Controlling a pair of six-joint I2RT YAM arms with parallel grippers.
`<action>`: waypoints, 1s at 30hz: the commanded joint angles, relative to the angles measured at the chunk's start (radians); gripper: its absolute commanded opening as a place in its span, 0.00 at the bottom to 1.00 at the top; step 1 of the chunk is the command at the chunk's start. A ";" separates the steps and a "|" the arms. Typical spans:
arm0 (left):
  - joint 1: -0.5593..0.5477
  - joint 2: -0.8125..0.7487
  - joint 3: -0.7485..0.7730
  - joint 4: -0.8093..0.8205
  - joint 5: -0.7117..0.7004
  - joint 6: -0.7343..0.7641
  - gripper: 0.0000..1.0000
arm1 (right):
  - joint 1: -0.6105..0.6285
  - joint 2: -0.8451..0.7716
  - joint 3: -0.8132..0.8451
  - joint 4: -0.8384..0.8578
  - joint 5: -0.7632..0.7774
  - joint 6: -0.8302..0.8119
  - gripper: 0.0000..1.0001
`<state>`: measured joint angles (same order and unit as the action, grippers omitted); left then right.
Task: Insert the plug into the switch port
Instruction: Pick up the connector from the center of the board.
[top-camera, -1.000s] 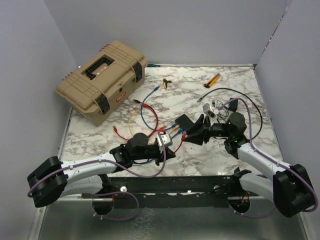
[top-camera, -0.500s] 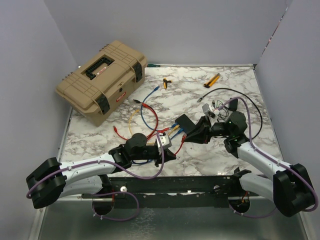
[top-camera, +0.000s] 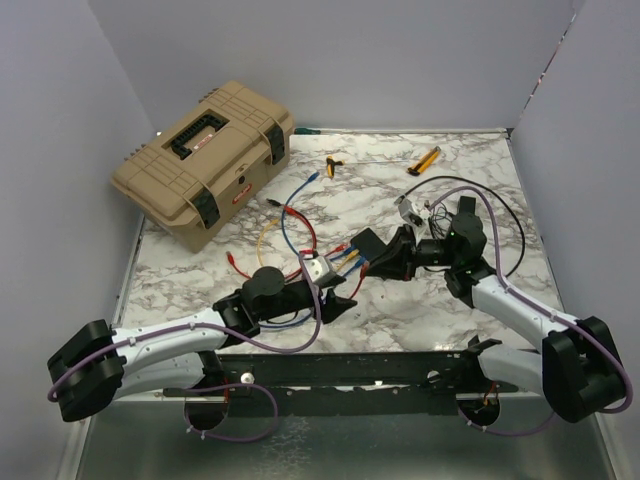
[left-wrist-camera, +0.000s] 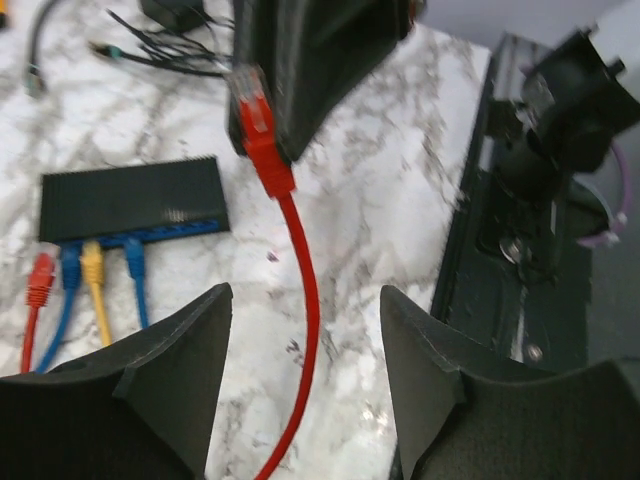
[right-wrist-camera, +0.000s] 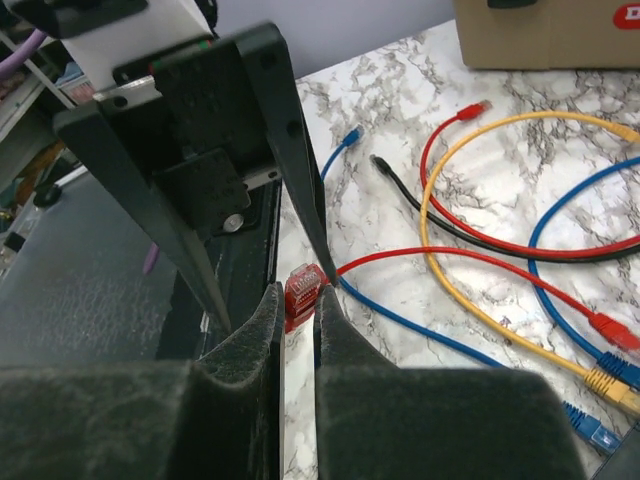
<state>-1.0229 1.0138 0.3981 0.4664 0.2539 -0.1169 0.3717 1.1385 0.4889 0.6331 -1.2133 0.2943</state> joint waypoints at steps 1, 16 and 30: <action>0.000 -0.010 -0.031 0.179 -0.195 -0.047 0.62 | -0.001 0.022 0.036 -0.064 0.070 -0.001 0.01; -0.001 0.250 -0.017 0.573 -0.204 -0.160 0.53 | -0.001 -0.019 -0.008 -0.024 0.143 0.101 0.01; -0.001 0.335 -0.004 0.684 -0.190 -0.207 0.22 | -0.001 -0.026 -0.053 0.000 0.158 0.116 0.01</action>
<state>-1.0233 1.3373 0.3790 1.0771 0.0673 -0.3077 0.3717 1.1301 0.4515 0.6052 -1.0744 0.4007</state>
